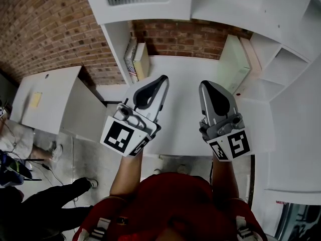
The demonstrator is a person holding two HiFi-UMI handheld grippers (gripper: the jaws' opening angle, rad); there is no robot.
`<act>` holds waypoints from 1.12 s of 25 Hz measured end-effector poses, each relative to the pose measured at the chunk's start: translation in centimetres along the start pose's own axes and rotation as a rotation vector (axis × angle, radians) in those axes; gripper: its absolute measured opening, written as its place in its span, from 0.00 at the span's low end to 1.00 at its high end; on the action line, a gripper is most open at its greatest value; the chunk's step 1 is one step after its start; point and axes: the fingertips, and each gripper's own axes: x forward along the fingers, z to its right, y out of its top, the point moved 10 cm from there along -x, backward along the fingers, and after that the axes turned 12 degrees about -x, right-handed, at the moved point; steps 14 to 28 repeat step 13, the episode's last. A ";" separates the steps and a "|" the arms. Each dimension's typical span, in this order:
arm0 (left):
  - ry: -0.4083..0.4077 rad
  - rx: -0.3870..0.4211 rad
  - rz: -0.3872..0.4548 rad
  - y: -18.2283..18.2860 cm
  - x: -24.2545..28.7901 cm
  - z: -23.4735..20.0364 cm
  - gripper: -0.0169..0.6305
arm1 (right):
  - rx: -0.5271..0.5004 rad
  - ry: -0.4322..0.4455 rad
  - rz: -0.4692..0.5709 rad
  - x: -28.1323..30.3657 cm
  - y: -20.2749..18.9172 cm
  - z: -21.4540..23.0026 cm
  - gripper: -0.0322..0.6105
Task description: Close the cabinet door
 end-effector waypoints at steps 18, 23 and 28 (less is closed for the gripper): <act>0.020 0.025 -0.009 0.6 -0.4 1.1 0.03 | 0.022 0.030 0.015 -0.2 0.3 0.3 0.07; 0.020 0.025 -0.009 0.6 -0.4 1.1 0.03 | 0.022 0.030 0.015 -0.2 0.3 0.3 0.07; 0.020 0.025 -0.009 0.6 -0.4 1.1 0.03 | 0.022 0.030 0.015 -0.2 0.3 0.3 0.07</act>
